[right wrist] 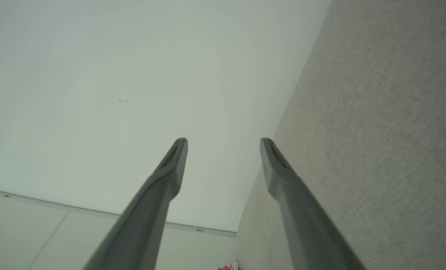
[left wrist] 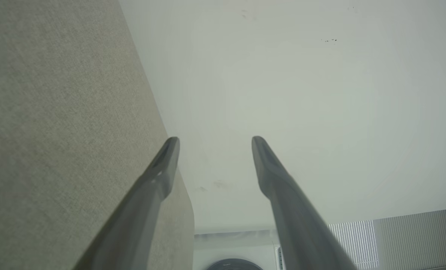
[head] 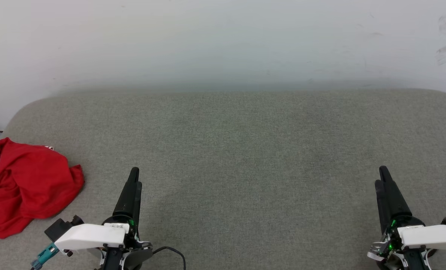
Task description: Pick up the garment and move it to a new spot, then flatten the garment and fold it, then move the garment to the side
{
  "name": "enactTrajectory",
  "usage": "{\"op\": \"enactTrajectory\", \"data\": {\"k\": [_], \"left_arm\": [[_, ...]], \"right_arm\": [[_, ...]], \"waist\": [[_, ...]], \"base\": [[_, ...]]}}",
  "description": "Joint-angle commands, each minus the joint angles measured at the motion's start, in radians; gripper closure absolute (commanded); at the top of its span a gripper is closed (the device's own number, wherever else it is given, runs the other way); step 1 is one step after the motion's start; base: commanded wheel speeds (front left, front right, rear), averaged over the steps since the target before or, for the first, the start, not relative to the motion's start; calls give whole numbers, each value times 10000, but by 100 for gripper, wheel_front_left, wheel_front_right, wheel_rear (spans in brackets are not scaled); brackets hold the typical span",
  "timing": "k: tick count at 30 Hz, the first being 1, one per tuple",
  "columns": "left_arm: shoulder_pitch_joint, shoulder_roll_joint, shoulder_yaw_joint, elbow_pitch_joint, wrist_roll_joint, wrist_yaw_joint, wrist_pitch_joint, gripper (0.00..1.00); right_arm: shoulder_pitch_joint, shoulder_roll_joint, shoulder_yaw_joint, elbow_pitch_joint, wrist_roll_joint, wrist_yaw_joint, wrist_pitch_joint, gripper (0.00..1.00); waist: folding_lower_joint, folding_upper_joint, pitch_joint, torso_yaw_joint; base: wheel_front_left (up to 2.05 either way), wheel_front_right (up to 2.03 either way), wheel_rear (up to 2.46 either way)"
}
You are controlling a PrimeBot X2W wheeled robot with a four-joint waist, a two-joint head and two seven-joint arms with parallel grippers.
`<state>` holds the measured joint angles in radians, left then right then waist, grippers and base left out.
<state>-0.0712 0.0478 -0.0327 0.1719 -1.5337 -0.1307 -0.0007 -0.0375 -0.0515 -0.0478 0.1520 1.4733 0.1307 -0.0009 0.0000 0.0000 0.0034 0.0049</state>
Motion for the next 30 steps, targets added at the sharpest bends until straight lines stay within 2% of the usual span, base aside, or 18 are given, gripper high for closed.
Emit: {"op": "enactTrajectory", "data": {"k": [1, 2, 3, 11, 12, 21, 30], "left_arm": [[-253, 19, -90, -276, 257, 0, -102, 0], [-243, 19, -92, -322, 425, 0, -144, 0], [-236, 19, -99, -498, 1112, 0, -256, 0], [-252, 21, -285, -905, 3235, 0, -553, 0], [-247, 22, -286, -1024, 3958, 0, -661, 0], [-288, 23, -377, -1294, 6463, 0, -952, 0], [-208, 69, -528, -1417, 8999, 34, -1225, 0]], "right_arm": [[-68, -108, 36, -294, -406, 0, -108, 0], [-57, -118, 40, -346, -653, 0, -144, 0], [-36, -129, 58, -513, -1502, 0, -264, 0], [28, -186, 158, -899, -4194, 0, -557, 0], [53, -170, 162, -1039, -5162, 0, -663, 0], [100, -119, 162, -1463, -7776, 0, -678, 0], [217, -73, 89, -1671, -9524, 0, -437, 0]], "waist": [[0, 0, -1, 6], [0, 0, -2, 10], [0, 0, -3, 18], [0, 0, -6, 37], [0, 0, -7, 41], [0, 0, -14, 41], [0, 0, -31, 62]], "base": [[0, 0, 0], [0, 0, 0], [0, 0, 0], [0, 0, 0], [0, 0, 0], [0, 0, 0], [0, 0, 0]]}}
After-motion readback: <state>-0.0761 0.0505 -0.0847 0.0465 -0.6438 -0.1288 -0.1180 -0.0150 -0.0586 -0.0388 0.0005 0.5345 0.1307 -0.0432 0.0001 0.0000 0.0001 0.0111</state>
